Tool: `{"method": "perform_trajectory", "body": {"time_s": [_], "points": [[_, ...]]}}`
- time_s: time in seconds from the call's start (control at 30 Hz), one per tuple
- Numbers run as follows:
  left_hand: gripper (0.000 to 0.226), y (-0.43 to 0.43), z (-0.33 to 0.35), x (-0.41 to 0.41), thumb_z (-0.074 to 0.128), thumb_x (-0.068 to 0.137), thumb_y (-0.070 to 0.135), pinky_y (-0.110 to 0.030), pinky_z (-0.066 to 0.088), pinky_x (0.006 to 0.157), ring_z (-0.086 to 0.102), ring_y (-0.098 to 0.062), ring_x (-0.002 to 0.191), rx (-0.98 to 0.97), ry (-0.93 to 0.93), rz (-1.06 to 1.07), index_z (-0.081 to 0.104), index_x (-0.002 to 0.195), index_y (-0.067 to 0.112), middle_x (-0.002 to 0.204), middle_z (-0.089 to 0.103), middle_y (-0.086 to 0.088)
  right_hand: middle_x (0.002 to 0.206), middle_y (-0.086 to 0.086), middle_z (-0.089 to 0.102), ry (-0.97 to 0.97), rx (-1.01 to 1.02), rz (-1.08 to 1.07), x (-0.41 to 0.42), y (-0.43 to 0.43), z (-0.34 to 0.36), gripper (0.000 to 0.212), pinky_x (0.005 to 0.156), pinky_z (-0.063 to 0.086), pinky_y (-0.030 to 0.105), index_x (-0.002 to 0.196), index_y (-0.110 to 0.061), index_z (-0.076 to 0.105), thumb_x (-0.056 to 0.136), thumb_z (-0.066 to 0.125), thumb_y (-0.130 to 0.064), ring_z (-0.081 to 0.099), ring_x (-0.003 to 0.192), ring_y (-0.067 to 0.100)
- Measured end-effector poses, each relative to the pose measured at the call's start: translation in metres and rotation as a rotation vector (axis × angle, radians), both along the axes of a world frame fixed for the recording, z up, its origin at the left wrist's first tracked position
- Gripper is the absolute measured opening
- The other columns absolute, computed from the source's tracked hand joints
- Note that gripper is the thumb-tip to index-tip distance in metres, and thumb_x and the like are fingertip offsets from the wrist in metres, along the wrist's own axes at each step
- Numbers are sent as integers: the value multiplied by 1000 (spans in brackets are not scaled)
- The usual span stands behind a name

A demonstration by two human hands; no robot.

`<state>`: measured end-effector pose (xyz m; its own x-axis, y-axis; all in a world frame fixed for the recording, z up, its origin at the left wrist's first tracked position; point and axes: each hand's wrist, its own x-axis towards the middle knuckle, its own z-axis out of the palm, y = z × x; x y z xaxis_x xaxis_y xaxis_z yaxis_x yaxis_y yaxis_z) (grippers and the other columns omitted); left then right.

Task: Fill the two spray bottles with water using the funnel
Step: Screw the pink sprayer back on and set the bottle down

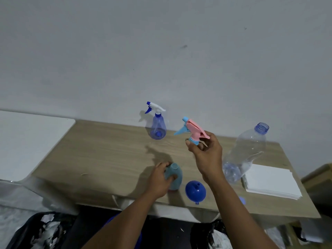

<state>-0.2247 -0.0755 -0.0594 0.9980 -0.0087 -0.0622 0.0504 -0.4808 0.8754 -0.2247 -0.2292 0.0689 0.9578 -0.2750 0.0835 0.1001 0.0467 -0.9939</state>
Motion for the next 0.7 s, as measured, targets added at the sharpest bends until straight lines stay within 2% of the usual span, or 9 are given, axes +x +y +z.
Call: {"method": "perform_trajectory", "body": {"time_s": [0.1, 0.3, 0.47, 0.57, 0.7], "points": [[48, 12, 0, 0, 78, 79, 15, -37, 50, 94, 58, -16, 105, -3, 8, -18, 59, 123, 19, 119, 56, 4, 101, 0, 73, -25, -12, 0, 0, 12, 1, 37, 85, 60, 48, 111, -22, 61, 82, 78, -6, 71, 91, 25], [49, 28, -2, 3, 78, 80, 15, -33, 51, 91, 57, -12, 105, 22, -2, -60, 58, 124, 27, 121, 56, 6, 99, -4, 71, -64, -34, 9, -1, 35, 2, 36, 80, 59, 45, 108, -24, 60, 83, 77, -5, 68, 90, 34], [48, 33, -4, 4, 78, 79, 21, -32, 51, 90, 57, -9, 102, 21, -14, -87, 58, 121, 31, 119, 57, 6, 99, 3, 71, -19, -90, 29, 3, 46, -19, 34, 79, 58, 41, 108, -18, 60, 82, 76, -2, 70, 81, 19], [45, 34, -8, 4, 77, 80, 24, -32, 51, 90, 57, -10, 104, -5, -31, -93, 58, 121, 28, 118, 56, 6, 95, 7, 72, 31, -124, 37, 2, 49, -47, 29, 79, 57, 43, 103, -18, 63, 82, 75, -2, 70, 86, 28], [46, 30, -14, -1, 71, 83, 21, -34, 48, 98, 54, -12, 112, -12, -75, -94, 57, 127, 22, 121, 53, 7, 97, 0, 73, 68, -238, 50, -4, 49, -84, 29, 77, 56, 34, 104, -18, 69, 80, 78, -6, 69, 92, 18]]}}
